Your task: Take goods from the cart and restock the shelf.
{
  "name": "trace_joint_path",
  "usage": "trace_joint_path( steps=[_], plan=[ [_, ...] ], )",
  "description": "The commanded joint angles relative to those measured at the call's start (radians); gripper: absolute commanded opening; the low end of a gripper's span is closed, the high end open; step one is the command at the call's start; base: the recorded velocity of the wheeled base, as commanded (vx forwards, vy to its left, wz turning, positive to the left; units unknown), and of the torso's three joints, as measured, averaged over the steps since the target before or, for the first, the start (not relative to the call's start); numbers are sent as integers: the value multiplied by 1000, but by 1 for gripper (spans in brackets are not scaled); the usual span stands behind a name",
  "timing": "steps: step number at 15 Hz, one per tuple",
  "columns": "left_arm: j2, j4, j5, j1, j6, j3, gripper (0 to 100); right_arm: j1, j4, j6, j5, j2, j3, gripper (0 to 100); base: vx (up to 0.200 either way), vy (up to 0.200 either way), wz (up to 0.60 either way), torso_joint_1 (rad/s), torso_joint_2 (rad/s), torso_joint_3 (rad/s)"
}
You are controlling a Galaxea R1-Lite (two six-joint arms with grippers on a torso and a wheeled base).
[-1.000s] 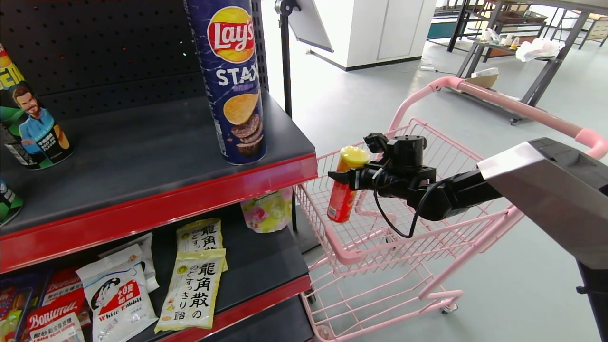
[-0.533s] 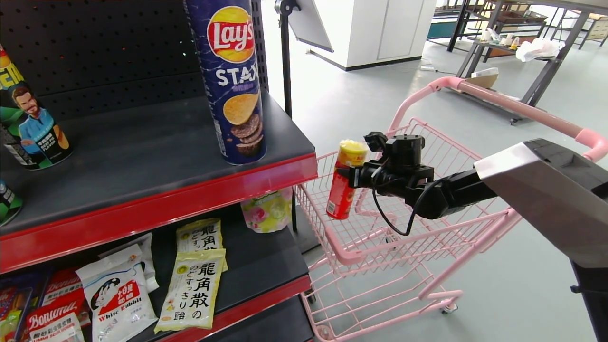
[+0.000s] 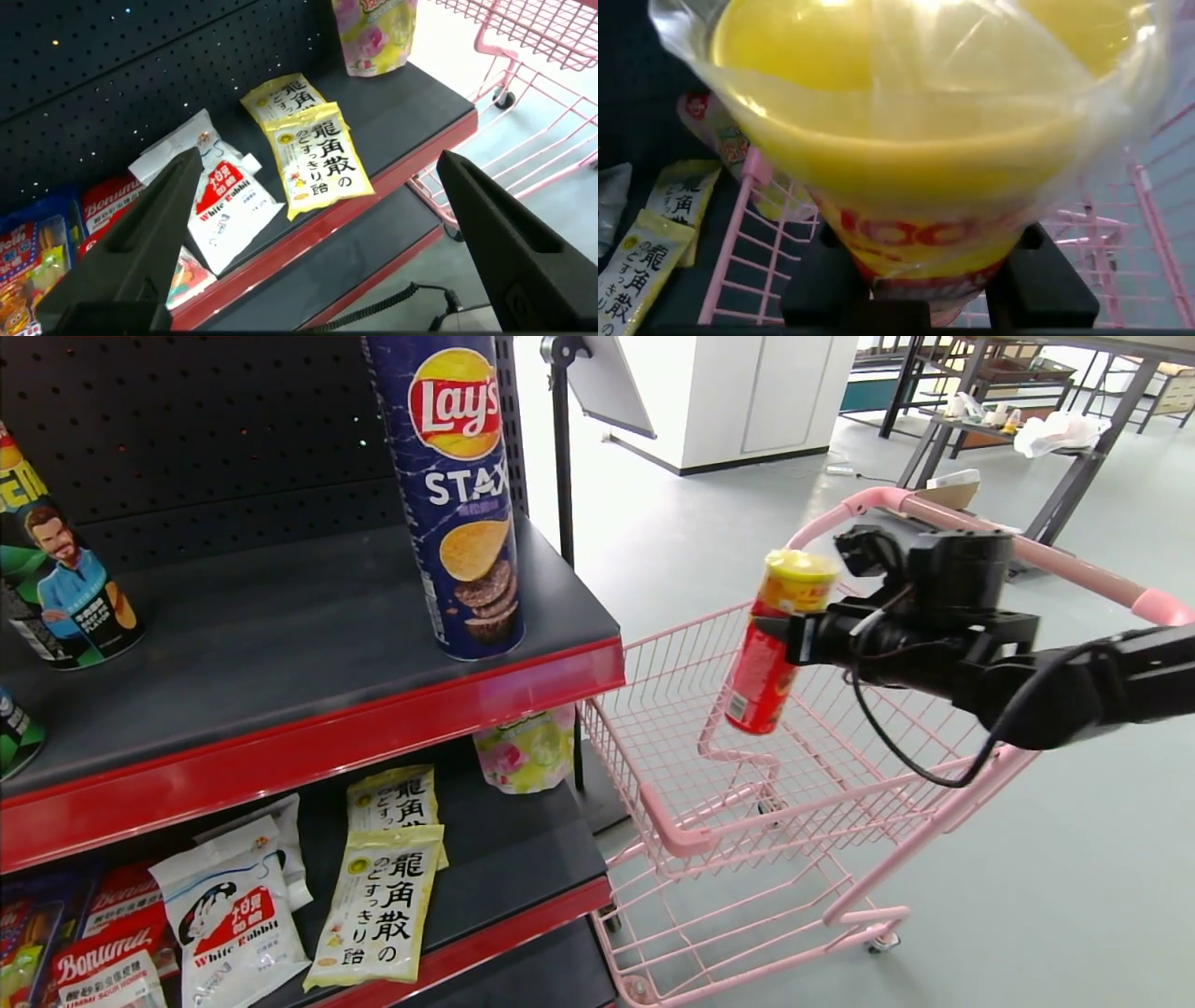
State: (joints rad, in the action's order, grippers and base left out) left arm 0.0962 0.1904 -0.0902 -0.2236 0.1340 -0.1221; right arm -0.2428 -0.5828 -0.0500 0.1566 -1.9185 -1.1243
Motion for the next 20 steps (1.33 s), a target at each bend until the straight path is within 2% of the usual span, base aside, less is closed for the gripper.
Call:
trace_joint_path(
  steps=[1, 2, 6, 15, 20],
  plan=[
    [0, 0, 7, 0, -1, 1, 100, 91, 60, 36, -42, 306, 205, 0, 0, 0, 0, 0, 0, 0],
    [0, 0, 26, 0, -2, 1, 100, 106, 61, 35, -51, 374, 250, 0, 0, 0, 0, 0, 0, 0],
    [0, 0, 14, 0, 9, -1, 100, 134, 127, 73, -61, 524, 305, 0, 0, 0, 0, 0, 0, 0],
    [-1, -2, 6, 0, 21, -1, 100, 137, 130, 116, -60, 671, 391, 0, -200, 0, 0, 0, 2, 3],
    [-1, -2, 12, 0, 29, -1, 100, 137, 130, 130, -60, 724, 462, 0, 0, 0, 0, 0, 0, 0]
  ],
)
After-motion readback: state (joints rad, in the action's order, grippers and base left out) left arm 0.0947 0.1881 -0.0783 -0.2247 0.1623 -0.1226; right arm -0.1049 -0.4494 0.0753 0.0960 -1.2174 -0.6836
